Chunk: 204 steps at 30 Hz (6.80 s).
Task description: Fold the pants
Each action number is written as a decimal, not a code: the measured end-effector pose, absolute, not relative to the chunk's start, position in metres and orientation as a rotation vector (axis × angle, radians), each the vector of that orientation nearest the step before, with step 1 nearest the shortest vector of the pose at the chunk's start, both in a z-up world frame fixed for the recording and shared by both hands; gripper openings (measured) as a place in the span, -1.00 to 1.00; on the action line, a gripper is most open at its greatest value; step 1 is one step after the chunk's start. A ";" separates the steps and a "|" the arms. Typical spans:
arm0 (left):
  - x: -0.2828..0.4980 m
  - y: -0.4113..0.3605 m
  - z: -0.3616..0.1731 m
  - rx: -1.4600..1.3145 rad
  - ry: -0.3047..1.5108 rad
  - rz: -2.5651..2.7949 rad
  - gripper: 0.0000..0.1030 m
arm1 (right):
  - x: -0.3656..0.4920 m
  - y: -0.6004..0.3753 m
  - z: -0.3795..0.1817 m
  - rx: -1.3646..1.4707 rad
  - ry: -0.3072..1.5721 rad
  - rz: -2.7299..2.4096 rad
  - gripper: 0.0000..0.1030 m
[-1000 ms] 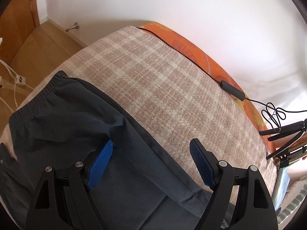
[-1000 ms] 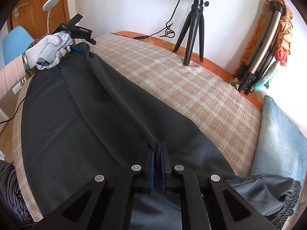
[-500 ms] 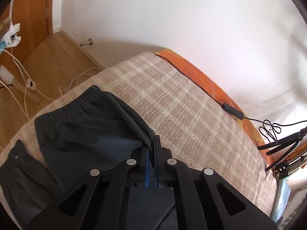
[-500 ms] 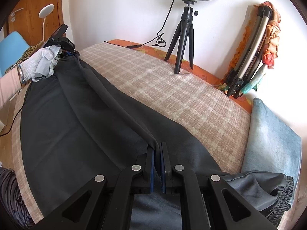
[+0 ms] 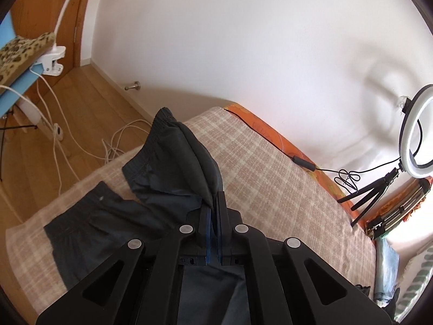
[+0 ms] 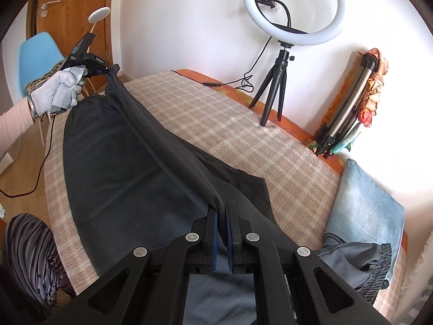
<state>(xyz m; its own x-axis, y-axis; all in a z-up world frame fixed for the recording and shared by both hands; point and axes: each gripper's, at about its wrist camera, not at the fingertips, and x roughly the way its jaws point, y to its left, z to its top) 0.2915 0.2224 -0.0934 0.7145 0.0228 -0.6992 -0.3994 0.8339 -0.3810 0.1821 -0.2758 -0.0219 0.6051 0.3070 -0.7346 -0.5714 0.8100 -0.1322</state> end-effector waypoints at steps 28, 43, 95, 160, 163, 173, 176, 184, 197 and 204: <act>0.193 0.298 -0.177 -0.854 0.746 0.304 -0.55 | 0.105 -0.256 -0.102 -0.500 0.987 0.497 -0.95; 0.162 0.311 -0.180 -0.677 0.782 0.339 -0.93 | 0.097 -0.249 -0.111 -0.529 1.041 0.524 -0.95; 0.211 0.268 -0.157 -0.229 0.892 0.359 -0.22 | 0.342 -0.288 -0.113 -0.144 0.948 0.392 -0.23; 0.253 -0.379 -0.118 0.037 1.070 -0.819 -0.49 | 0.042 -0.616 -0.190 0.865 0.810 0.025 -0.61; 0.240 -0.389 -0.110 0.088 1.016 -0.839 -0.86 | 0.041 -0.618 -0.191 0.880 0.804 0.029 -0.63; 0.150 -0.430 -0.101 0.322 0.962 -1.146 -0.90 | 0.037 -0.624 -0.190 0.944 0.767 0.042 -0.64; 0.136 -0.439 -0.113 0.405 0.958 -1.146 -0.90 | 0.035 -0.626 -0.188 0.959 0.752 0.042 -0.64; 0.133 -0.442 -0.122 0.402 0.963 -1.135 -0.90 | 0.032 -0.634 -0.190 1.013 0.724 0.057 -0.28; 0.091 -0.449 -0.125 0.467 0.924 -1.205 -0.93 | 0.030 -0.651 -0.188 1.110 0.633 0.033 0.48; 0.099 -0.408 -0.101 0.362 0.971 -1.159 -0.57 | 0.062 -0.646 -0.188 0.925 0.763 -0.030 0.49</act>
<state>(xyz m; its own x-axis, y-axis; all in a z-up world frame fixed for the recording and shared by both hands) 0.0990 -0.4081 -0.1009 0.0691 -0.6024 -0.7952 0.8885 0.3997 -0.2256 0.0623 -0.6465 -0.1882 0.7418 0.2895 -0.6049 0.3358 0.6205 0.7087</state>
